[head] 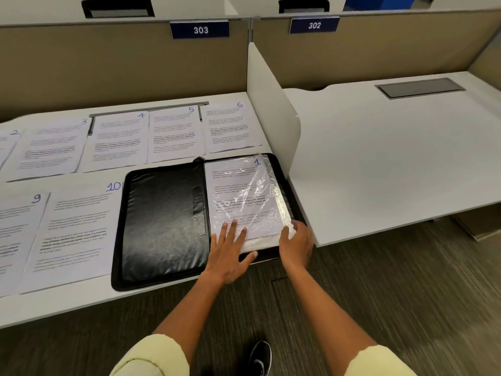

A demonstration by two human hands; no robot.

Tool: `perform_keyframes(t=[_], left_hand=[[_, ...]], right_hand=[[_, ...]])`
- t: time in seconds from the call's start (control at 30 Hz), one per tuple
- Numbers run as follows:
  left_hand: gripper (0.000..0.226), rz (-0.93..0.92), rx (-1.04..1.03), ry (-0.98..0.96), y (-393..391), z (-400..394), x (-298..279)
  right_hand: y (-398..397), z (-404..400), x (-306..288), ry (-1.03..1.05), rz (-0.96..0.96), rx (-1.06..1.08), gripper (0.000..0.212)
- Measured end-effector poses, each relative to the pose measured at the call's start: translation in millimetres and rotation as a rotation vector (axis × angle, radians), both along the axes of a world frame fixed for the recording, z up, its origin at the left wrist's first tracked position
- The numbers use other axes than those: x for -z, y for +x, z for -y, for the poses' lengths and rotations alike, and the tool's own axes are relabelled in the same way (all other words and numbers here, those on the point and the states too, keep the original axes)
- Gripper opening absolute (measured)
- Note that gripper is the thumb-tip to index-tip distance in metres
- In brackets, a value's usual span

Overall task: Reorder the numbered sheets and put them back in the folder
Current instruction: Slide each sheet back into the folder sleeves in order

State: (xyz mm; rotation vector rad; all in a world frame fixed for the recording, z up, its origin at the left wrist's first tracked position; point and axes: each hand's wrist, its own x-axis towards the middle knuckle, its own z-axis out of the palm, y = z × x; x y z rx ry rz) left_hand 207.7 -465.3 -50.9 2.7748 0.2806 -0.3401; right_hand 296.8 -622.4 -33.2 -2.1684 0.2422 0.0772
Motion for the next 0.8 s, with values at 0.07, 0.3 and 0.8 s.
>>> perform_keyframes(t=[0.07,0.3,0.8], left_hand=[[0.101,-0.021,0.011,0.002,0.1,-1.0,-1.1],[0.095,-0.079,0.025,-0.044,7.0,-1.4,-7.5],[0.09,0.069,-0.164,-0.001,36.8,-49.1,7.6]], right_hand=[[11.4,3.4,2.2,-0.083,0.03,-0.148,0.034],[32.0,-8.5,-6.6,-0.6,0.152,-0.588,0.052],[91.4,-49.8,27.1,-0.711,0.106,-0.898,0.085]])
